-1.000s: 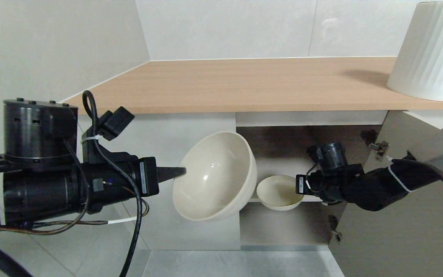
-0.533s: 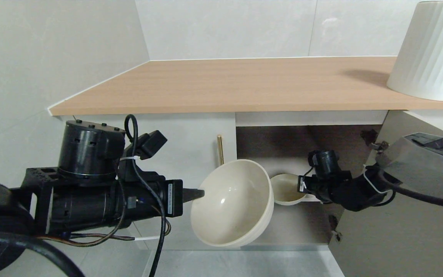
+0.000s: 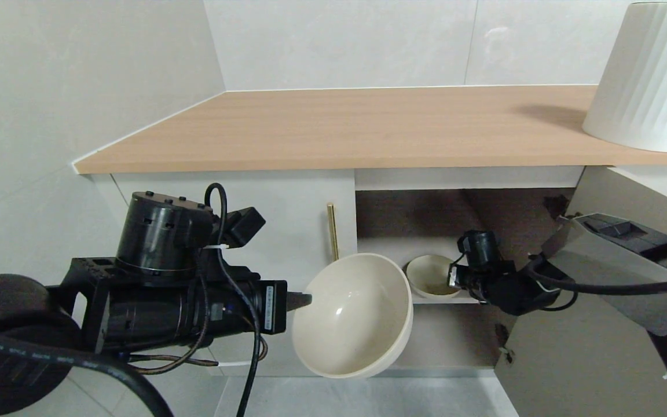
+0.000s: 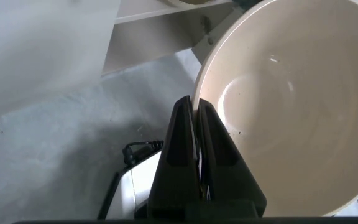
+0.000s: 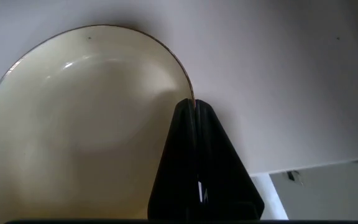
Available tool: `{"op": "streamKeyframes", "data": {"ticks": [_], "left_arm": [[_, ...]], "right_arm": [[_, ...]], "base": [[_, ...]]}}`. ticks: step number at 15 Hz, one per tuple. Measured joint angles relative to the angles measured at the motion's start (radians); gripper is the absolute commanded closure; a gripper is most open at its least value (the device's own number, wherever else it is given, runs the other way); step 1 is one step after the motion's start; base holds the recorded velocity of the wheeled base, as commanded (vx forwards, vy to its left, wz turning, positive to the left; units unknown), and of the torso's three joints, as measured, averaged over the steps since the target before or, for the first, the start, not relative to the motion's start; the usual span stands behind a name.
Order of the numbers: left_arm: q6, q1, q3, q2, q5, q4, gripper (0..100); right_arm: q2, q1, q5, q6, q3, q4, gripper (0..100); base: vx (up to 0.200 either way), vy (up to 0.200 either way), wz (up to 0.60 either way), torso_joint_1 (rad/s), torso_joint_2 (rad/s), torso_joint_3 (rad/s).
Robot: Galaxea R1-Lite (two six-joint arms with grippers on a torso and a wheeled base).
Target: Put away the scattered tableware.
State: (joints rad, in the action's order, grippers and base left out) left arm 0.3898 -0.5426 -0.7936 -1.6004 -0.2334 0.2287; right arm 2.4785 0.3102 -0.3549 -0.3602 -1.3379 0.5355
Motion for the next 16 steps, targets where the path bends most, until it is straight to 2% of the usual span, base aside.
{"op": "streamKeyframes", "data": {"ticks": [6,13,14,16], "left_arm": [[0.000,-0.001,0.001,-0.004,0.000,0.000,100],[-0.001,0.000,0.000,-0.009,0.000,0.000,100],[0.000,0.000,0.000,-0.009,0.000,0.000,100],[0.000,-0.001,-0.001,-0.009,0.000,0.001,100]], "right_arm": [[0.049,-0.026,-0.031,-0.004,-0.082,-0.002,100],[0.055,-0.033,-0.032,-0.007,-0.103,-0.010,100],[0.054,-0.033,-0.032,-0.007,-0.099,-0.010,0],[0.053,-0.033,-0.032,-0.006,-0.092,-0.013,0]], "base": [[0.000,0.000,0.00,0.000,0.00,0.000],[0.000,0.000,0.00,0.000,0.00,0.000],[0.000,0.000,0.00,0.000,0.00,0.000],[0.000,0.000,0.00,0.000,0.00,0.000]]}}
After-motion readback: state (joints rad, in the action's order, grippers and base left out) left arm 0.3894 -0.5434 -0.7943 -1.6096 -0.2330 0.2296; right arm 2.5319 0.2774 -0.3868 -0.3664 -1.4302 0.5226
